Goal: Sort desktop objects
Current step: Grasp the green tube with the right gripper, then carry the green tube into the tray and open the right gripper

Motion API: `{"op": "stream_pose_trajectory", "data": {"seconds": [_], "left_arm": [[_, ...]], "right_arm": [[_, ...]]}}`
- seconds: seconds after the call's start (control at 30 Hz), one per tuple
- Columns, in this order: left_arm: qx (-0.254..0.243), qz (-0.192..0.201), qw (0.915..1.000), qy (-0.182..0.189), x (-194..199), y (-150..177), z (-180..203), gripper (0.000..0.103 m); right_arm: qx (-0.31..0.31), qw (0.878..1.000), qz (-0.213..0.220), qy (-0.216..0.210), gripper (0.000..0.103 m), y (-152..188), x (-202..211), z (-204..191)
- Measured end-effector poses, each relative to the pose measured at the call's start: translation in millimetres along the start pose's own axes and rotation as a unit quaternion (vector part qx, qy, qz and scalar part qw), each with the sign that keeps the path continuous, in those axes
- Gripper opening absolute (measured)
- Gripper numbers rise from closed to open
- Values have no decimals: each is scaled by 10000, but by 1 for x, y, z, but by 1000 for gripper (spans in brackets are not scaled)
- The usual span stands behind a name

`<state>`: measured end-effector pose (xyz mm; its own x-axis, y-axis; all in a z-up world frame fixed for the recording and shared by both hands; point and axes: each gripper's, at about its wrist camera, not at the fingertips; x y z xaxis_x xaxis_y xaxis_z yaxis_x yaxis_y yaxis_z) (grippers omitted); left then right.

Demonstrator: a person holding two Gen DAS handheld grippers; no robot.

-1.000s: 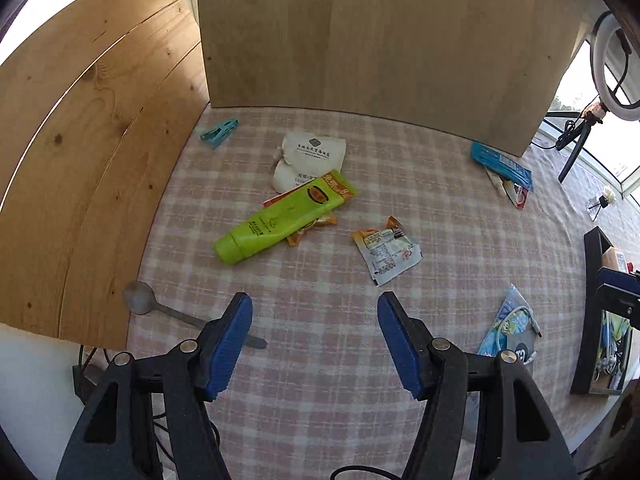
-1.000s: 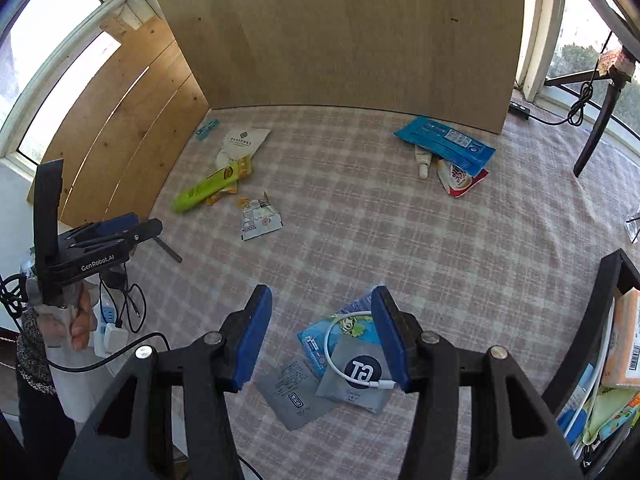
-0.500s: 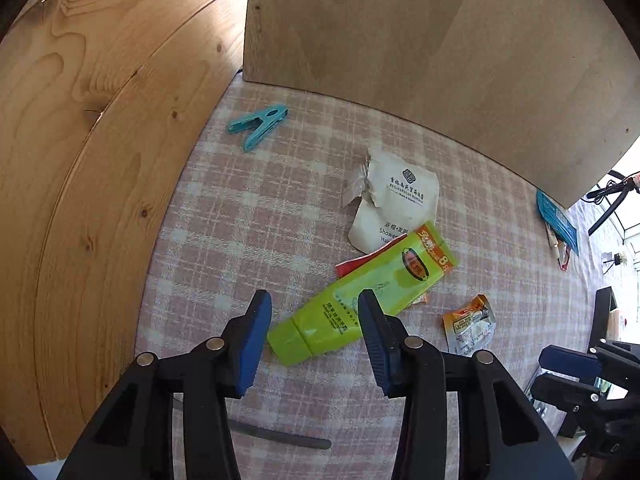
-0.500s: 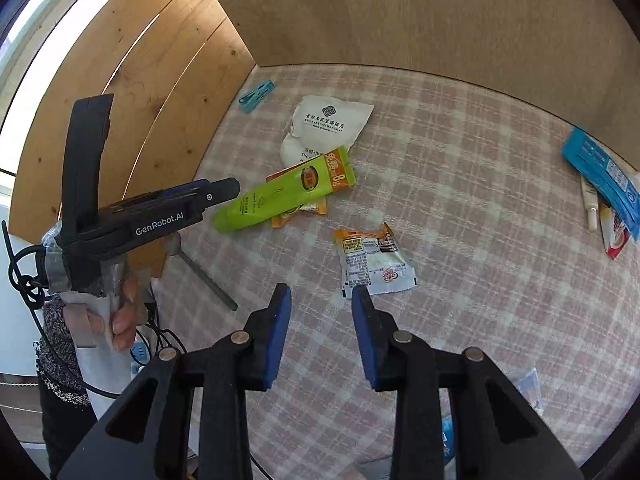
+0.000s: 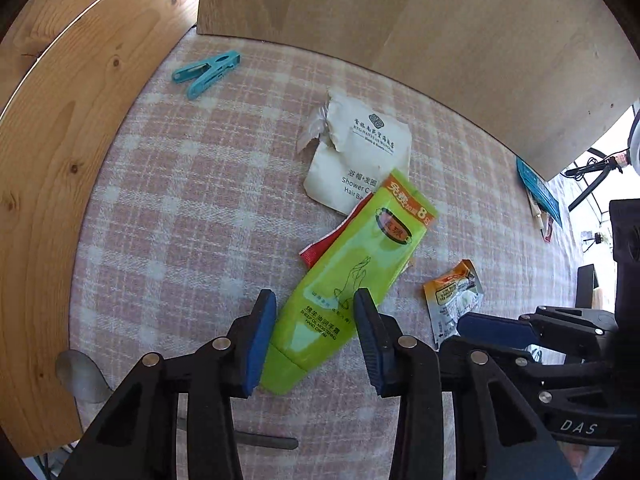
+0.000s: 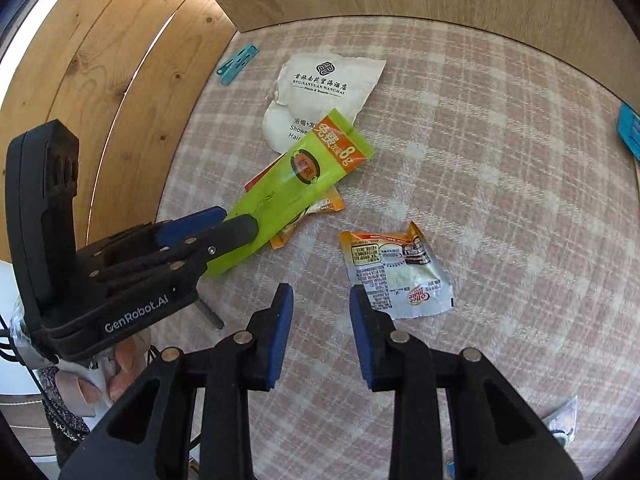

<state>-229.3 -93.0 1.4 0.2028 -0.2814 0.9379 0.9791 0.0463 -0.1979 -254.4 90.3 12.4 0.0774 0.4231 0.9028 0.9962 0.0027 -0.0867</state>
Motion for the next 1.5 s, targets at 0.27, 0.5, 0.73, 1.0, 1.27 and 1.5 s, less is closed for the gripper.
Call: {"op": "stream_pose_trajectory", "data": {"seconds": [0.27, 0.5, 0.73, 1.0, 1.27, 1.5], "left_arm": [[-249, -138, 9992, 289, -8, 40, 31, 35], [-130, 10, 9991, 393, -5, 45, 32, 36], [-90, 83, 9988, 473, -4, 50, 35, 36], [84, 165, 9980, 597, 4, 63, 43, 36], [-21, 384, 9972, 635, 27, 87, 84, 35], [-374, 546, 9964, 532, 48, 102, 144, 35]], "right_arm": [[-112, 9999, 27, -19, 29, 1, 0, 7], [-65, 9998, -67, -161, 29, -5, -16, -2], [59, 9988, -311, -366, 25, -5, -32, -10], [121, 9990, -218, -360, 23, 13, -17, -8], [188, 9988, 14, -452, 23, 48, 25, 2], [169, 9979, 419, -469, 23, 85, 81, 29]]}}
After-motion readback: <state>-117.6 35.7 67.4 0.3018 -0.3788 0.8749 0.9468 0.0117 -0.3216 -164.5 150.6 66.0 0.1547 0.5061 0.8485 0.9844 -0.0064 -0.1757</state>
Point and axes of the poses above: each gripper's, at about its wrist camera, not at the fingertips, and x roughly against the way its jaws point, z to its right, y to its underside
